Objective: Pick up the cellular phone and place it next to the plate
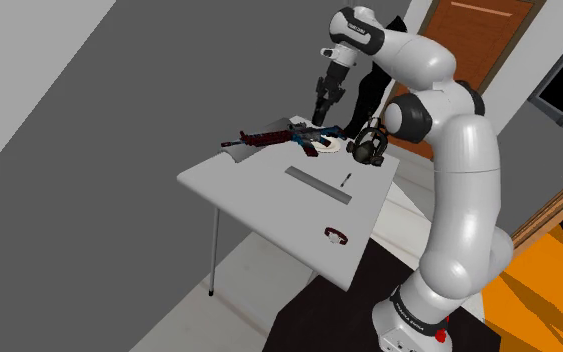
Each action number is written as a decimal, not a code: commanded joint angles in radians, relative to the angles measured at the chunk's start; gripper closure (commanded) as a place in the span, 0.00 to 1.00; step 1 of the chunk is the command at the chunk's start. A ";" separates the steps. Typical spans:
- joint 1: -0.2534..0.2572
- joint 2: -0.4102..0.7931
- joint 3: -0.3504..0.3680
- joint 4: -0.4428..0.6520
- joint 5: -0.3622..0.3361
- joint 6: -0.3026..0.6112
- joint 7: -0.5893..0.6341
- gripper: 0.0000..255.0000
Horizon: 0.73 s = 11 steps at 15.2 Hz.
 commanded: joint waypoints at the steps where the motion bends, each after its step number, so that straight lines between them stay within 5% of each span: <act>1: 0.013 -0.018 -0.003 -0.060 -0.005 0.041 -0.010 1.00; 11: 0.049 -0.049 -0.006 -0.248 -0.012 0.192 -0.040 1.00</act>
